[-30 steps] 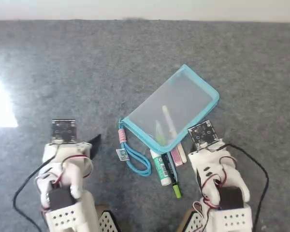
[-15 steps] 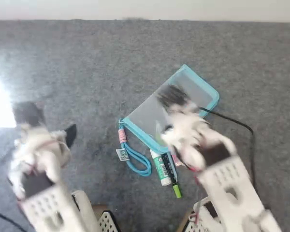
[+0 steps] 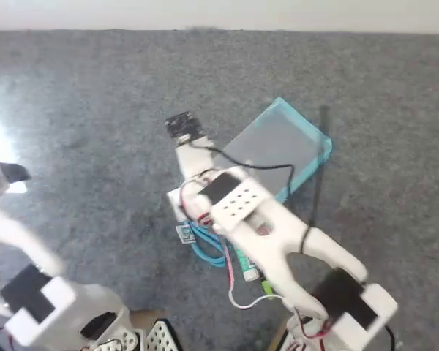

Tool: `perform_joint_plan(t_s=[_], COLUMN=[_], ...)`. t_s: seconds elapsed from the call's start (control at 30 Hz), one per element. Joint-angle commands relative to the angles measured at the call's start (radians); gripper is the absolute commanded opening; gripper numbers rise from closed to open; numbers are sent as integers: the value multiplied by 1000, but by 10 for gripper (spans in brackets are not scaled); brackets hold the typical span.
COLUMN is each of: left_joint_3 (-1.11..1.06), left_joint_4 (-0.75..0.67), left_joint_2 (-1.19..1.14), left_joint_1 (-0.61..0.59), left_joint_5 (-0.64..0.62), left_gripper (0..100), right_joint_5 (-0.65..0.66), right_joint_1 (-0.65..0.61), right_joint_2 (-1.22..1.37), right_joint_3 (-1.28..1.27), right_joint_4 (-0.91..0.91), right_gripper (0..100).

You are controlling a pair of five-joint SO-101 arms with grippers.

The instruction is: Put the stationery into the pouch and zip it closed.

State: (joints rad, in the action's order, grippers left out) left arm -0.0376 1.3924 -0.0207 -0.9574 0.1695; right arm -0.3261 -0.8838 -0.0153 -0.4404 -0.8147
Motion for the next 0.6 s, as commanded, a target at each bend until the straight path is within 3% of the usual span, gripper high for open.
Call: perform_joint_plan(t_s=[0.0,0.27,0.57], left_joint_3=[97,96,96], left_joint_4=[6,5,5], left_joint_2=[-8,-8,-8], left_joint_1=[-18,17,17], left_joint_5=[-8,-5,37], left_gripper=[346,358,358], right_joint_5=[-55,-64,-64], right_joint_1=[-68,-94,-7], right_joint_2=[38,183,292], right_joint_3=[58,130,203], right_joint_4=[101,81,79], right_gripper=[217,217,217])
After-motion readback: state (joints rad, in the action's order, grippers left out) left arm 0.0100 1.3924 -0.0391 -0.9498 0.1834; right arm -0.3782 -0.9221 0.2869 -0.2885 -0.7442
